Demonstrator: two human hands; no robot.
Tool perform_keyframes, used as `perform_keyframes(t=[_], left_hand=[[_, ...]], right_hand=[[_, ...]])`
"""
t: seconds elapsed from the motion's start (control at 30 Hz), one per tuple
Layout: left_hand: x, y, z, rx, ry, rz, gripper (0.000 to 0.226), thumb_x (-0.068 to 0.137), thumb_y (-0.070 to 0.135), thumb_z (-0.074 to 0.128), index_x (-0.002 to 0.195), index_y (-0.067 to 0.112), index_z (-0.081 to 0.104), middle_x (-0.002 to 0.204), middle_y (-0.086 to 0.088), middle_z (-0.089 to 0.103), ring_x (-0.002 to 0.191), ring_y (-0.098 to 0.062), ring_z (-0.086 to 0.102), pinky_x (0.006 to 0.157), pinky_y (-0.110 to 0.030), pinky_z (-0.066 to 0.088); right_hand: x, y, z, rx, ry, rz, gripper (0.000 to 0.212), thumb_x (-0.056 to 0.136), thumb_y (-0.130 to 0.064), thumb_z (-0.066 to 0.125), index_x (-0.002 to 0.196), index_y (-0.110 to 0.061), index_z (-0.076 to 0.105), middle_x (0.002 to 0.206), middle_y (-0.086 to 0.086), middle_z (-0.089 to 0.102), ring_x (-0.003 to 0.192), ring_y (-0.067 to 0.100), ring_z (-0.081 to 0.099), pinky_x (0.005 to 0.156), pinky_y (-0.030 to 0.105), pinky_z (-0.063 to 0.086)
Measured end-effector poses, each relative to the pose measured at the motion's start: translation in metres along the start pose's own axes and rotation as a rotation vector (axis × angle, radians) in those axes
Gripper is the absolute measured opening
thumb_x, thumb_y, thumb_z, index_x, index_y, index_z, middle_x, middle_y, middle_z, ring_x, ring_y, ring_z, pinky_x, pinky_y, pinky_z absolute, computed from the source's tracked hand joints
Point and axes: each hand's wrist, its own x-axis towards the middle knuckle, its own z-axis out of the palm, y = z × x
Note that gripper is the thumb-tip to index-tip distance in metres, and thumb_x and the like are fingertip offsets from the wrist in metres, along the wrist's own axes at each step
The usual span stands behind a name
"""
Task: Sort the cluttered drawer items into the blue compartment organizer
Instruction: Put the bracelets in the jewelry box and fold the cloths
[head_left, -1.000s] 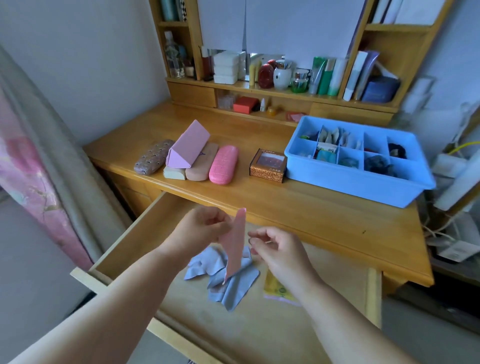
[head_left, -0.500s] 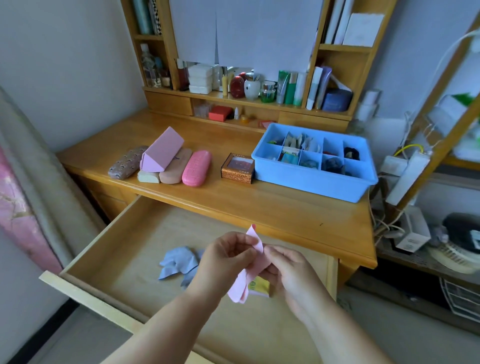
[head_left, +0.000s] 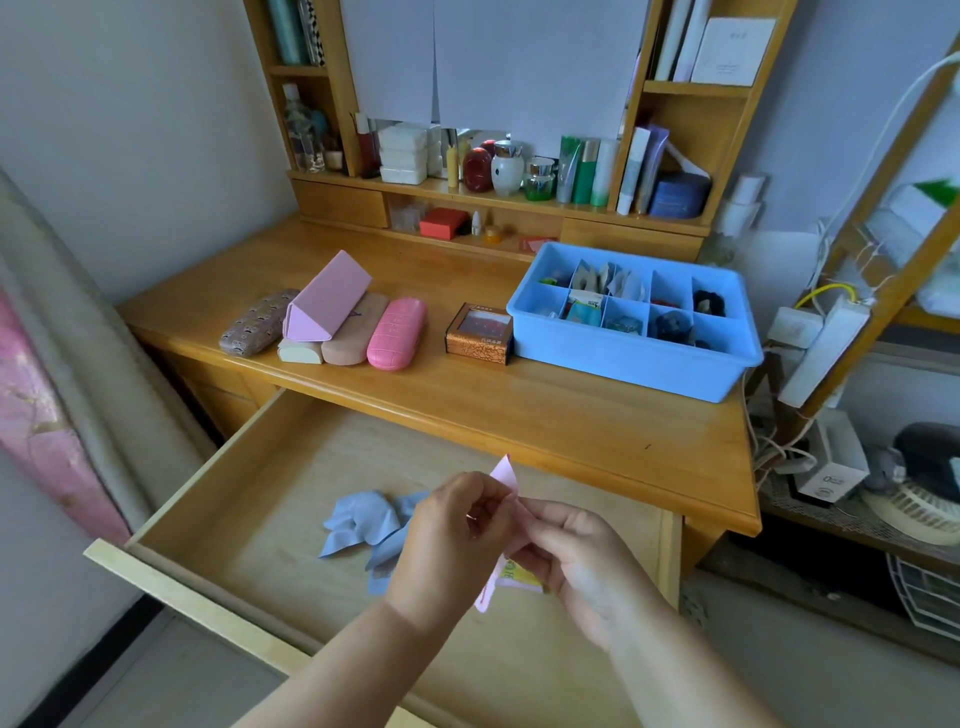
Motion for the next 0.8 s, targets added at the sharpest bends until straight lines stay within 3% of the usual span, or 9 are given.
perform_keyframes(t=[0.1,0.2,0.3,0.4,0.5,0.6,0.7,0.8], left_hand=[[0.001,-0.003,-0.001,0.040,-0.011,-0.007,0.034,0.081,0.010,0.066,0.067,0.039,0.057,0.067,0.008,0.064,0.066,-0.003,0.060,0.059,-0.015,0.046],[0.006,-0.009,-0.010,-0.055,-0.051,-0.238,0.024,0.080,0.010,0.063,0.065,0.028,0.064,0.052,0.009,0.061,0.048,-0.003,0.051,0.047,-0.013,0.039],[0.015,-0.024,-0.028,-0.189,-0.097,-0.500,0.017,0.083,0.011,0.061,0.068,0.015,0.066,0.041,0.002,0.053,0.035,-0.009,0.042,0.037,-0.013,0.032],[0.020,-0.037,-0.045,-0.248,-0.175,-0.592,0.018,0.088,0.007,0.057,0.070,0.008,0.062,0.046,-0.007,0.058,0.036,-0.013,0.050,0.038,-0.015,0.038],[0.020,-0.044,-0.047,-0.289,-0.264,-0.599,0.020,0.089,0.003,0.055,0.070,0.009,0.060,0.056,-0.013,0.066,0.049,-0.015,0.064,0.043,-0.016,0.046],[0.024,-0.048,-0.043,-0.250,-0.285,-0.542,0.019,0.089,0.005,0.057,0.071,0.011,0.060,0.065,-0.011,0.071,0.057,-0.012,0.068,0.046,-0.012,0.045],[0.031,-0.051,-0.043,-0.180,-0.287,-0.431,0.012,0.086,0.014,0.067,0.074,0.012,0.064,0.072,-0.007,0.073,0.071,-0.017,0.070,0.068,-0.022,0.053],[0.034,-0.052,-0.049,-0.197,-0.290,-0.374,0.010,0.085,0.015,0.068,0.076,0.011,0.066,0.077,-0.007,0.074,0.077,-0.021,0.071,0.075,-0.028,0.054]], right_hand=[[0.003,0.004,0.000,-0.107,0.081,0.024,0.025,0.096,-0.011,0.051,0.092,-0.006,0.074,0.086,0.026,0.071,0.086,0.026,0.070,0.074,0.027,0.054],[0.004,0.003,-0.011,-0.342,0.250,0.045,0.029,0.095,-0.009,0.051,0.082,-0.018,0.074,0.078,0.002,0.072,0.065,0.010,0.065,0.055,0.021,0.049],[0.004,-0.004,-0.034,-0.677,0.328,0.024,0.031,0.092,-0.012,0.055,0.067,-0.026,0.069,0.067,-0.013,0.068,0.060,0.000,0.056,0.052,0.010,0.038],[0.001,-0.009,-0.052,-0.771,0.307,0.062,0.024,0.086,-0.015,0.064,0.065,-0.023,0.068,0.060,-0.015,0.067,0.057,0.001,0.057,0.053,0.013,0.039],[0.000,-0.008,-0.058,-0.718,0.266,0.135,0.015,0.087,-0.015,0.063,0.073,-0.014,0.068,0.052,-0.005,0.064,0.046,0.005,0.055,0.046,0.016,0.043],[0.004,-0.006,-0.057,-0.693,0.272,0.110,0.017,0.088,-0.012,0.062,0.073,-0.016,0.068,0.063,0.000,0.071,0.057,0.008,0.065,0.052,0.016,0.047],[0.009,-0.010,-0.054,-0.745,0.276,0.007,0.014,0.085,-0.015,0.066,0.073,-0.021,0.069,0.069,-0.005,0.071,0.063,0.006,0.062,0.059,0.019,0.043],[0.005,-0.014,-0.055,-0.699,0.235,-0.067,0.014,0.085,-0.014,0.068,0.074,-0.023,0.070,0.072,-0.006,0.072,0.067,0.004,0.062,0.063,0.019,0.043]])
